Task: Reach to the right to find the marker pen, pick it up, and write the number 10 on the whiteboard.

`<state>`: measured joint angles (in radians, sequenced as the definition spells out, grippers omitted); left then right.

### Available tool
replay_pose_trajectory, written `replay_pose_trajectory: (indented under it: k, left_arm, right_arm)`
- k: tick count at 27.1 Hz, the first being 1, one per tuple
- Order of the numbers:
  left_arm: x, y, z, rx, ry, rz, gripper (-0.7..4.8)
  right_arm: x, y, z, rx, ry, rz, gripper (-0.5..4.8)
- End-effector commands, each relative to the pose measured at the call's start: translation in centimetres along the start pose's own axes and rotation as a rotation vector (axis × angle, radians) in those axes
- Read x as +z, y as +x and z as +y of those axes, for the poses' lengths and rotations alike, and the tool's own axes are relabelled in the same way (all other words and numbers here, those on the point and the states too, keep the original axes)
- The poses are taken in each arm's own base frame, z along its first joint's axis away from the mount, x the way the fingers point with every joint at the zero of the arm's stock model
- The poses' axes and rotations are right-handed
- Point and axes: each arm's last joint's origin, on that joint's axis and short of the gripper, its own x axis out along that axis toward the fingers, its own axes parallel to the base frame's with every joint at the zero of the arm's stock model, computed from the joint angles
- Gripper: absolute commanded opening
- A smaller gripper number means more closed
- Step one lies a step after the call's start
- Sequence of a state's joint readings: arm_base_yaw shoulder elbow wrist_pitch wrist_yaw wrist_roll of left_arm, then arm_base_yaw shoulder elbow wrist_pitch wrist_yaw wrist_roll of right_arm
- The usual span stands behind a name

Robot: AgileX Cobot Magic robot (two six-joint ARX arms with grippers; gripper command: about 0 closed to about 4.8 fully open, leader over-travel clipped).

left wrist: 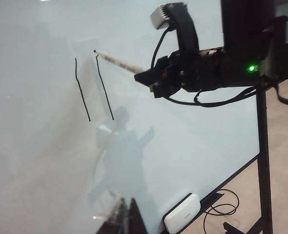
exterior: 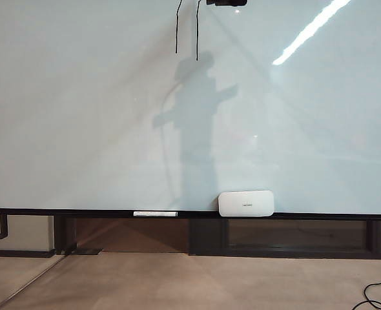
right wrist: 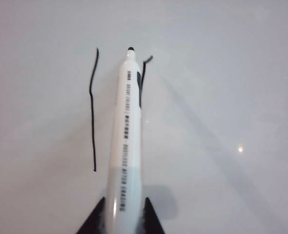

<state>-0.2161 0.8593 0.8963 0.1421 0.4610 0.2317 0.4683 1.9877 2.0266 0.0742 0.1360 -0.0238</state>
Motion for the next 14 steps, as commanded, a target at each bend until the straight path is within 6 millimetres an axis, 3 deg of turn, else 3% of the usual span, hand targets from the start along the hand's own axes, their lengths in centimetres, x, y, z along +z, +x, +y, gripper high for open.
replay_pose_trajectory:
  k: [1, 14]
  left_arm:
    - [0.27, -0.05, 0.00, 0.000, 0.005, -0.018, -0.06]
    - [0.28, -0.05, 0.01, 0.000, 0.006, -0.019, -0.06]
  right_arm:
    - [0.31, 0.01, -0.22, -0.010, -0.001, -0.018, -0.04]
    - [0.09, 0.23, -0.96, -0.015, 0.004, -0.014, -0.04]
